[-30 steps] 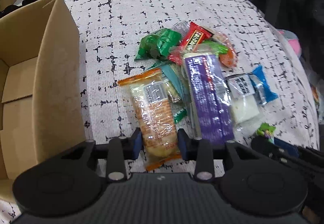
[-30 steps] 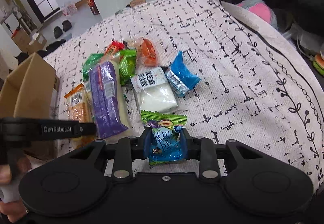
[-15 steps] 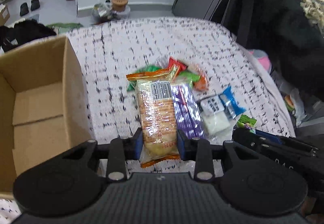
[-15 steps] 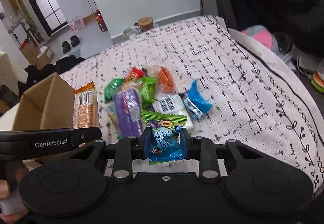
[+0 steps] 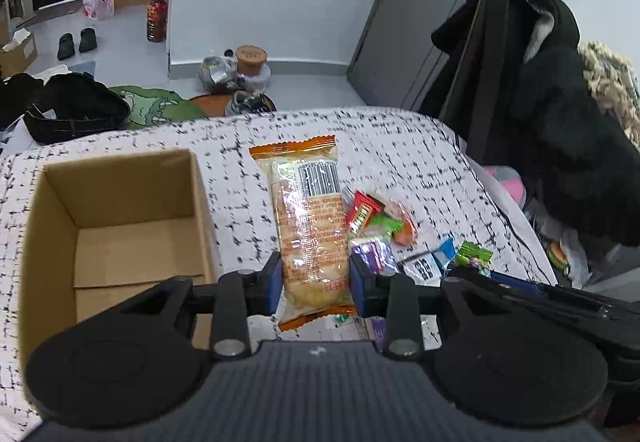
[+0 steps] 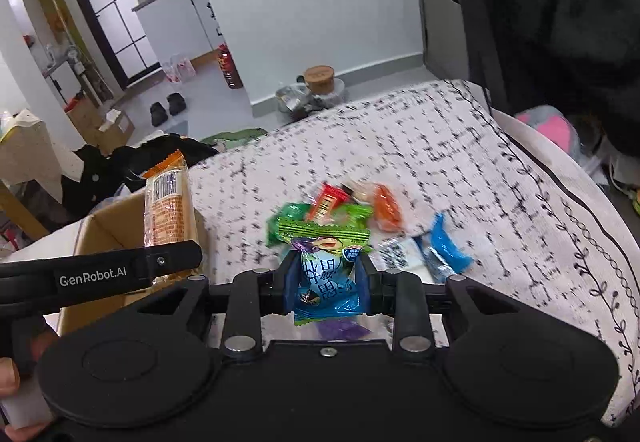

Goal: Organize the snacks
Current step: 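Carry the biscuit pack into the box with the left tool while the right tool carries the blue candy there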

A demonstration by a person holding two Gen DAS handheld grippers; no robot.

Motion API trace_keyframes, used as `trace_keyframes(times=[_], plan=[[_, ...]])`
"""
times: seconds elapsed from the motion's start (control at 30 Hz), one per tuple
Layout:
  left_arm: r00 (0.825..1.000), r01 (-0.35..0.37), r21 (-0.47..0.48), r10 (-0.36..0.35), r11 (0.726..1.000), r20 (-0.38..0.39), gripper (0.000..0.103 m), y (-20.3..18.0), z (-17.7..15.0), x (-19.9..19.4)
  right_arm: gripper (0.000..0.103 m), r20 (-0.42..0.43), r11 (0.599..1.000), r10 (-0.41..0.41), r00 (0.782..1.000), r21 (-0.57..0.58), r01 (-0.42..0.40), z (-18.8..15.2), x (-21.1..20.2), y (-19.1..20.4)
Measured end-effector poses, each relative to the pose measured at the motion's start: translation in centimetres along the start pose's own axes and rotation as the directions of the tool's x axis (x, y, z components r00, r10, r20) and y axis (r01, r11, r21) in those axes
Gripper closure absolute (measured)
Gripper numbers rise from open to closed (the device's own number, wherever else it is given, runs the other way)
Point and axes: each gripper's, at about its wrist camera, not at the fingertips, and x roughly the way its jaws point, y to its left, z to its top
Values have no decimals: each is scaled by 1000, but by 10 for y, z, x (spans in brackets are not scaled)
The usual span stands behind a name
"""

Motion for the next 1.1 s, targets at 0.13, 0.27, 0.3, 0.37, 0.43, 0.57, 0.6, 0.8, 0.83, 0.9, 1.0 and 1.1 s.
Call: trace_keyframes(times=[0.13, 0.27, 0.3, 0.37, 0.43, 0.57, 0.6, 0.8, 0.83, 0.9, 1.0, 1.1], plan=[[1000, -12, -15, 13, 1000, 21, 70, 13, 3, -9, 74, 12, 999, 24, 1000, -22, -24, 4, -1, 17], [999, -35, -29, 36, 999, 33, 70, 28, 3, -16, 74, 21, 998, 49, 999, -41, -48, 7, 1, 34], [998, -43, -35, 44, 998, 35, 70, 33, 3, -17, 74, 21, 997, 55, 998, -46, -54, 8, 2, 38], [998, -54, -47, 56, 997, 37, 70, 42, 3, -19, 74, 22, 997, 65, 998, -54, -63, 9, 4, 47], [997, -66, -58, 68, 996, 39, 70, 51, 2, -20, 74, 21, 995, 76, 997, -62, -75, 9, 7, 54], [995, -86, -76, 89, 993, 38, 70, 69, 1, -20, 74, 17, 993, 96, 995, -77, -94, 9, 12, 71], [995, -90, -79, 94, 993, 38, 70, 73, 0, -20, 74, 14, 992, 100, 995, -81, -99, 9, 14, 75], [991, -125, -100, 128, 987, 30, 70, 99, -1, -16, 74, 0, 987, 126, 992, -99, -125, 9, 27, 97], [991, -130, -102, 134, 986, 26, 70, 103, -1, -15, 74, -3, 986, 129, 992, -102, -129, 10, 30, 101], [988, -149, -104, 152, 983, 13, 70, 112, -2, -9, 74, -9, 985, 136, 991, -108, -136, 11, 36, 108], [984, -177, -111, 178, 978, -3, 70, 125, -3, 0, 74, -16, 982, 144, 989, -120, -145, 12, 44, 119], [980, -200, -123, 199, 972, -18, 70, 134, -4, 8, 74, -21, 979, 152, 988, -135, -153, 12, 51, 128]])
